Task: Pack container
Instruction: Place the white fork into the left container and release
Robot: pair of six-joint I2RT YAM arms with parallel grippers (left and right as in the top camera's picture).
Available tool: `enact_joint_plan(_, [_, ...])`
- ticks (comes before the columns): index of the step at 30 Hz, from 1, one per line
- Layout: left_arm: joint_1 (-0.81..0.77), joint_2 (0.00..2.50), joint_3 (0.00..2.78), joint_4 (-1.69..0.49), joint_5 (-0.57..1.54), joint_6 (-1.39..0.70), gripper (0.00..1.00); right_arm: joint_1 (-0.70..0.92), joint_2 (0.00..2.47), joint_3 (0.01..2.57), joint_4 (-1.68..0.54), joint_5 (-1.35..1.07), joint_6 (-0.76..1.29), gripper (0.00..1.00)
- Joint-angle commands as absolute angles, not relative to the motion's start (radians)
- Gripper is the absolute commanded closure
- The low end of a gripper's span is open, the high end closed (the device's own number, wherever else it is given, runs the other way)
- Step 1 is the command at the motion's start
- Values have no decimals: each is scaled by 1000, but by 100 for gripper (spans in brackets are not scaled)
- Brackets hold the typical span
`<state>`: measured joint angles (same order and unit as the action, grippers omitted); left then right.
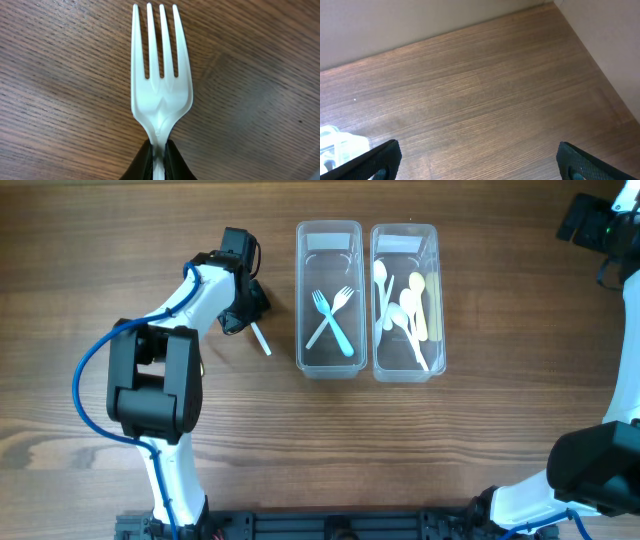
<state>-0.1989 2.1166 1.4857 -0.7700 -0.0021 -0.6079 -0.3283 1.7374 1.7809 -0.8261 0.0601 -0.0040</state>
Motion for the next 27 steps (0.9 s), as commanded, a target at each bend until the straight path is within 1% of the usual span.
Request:
enact_joint_plan(1, [-192, 2004, 1549, -777, 10, -607, 91, -323, 1747, 1774, -824, 56, 0, 0])
enact_joint_plan(7, [-196, 1820, 1639, -741, 22, -607, 93, -323, 1747, 1774, -824, 56, 0, 0])
enact_joint_plan(11, [-207, 1743, 1639, -693, 116, -606, 92, -323, 1747, 1774, -824, 56, 0, 0])
enact_joint_plan(13, [-220, 1733, 1639, -679, 163, -605, 96, -323, 1747, 1774, -824, 56, 0, 0])
enact_joint_plan(16, [-260, 1740, 1638, -662, 236, -548, 96, -323, 1747, 1774, -824, 56, 0, 0])
enact_joint_plan(18, [-293, 1745, 1638, -661, 236, -513, 93, -323, 1747, 1774, -824, 56, 0, 0])
enact_joint_plan(22, [-389, 1764, 1638, -657, 228, -378, 81, -323, 1747, 1774, -824, 56, 0, 0])
enact_joint_plan(24, [-427, 1776, 1638, -661, 185, -370, 80, -323, 1747, 1774, -824, 56, 0, 0])
enact_joint_plan(27, [-475, 1799, 1638, -666, 125, -371, 82, -323, 1747, 1774, -824, 56, 0, 0])
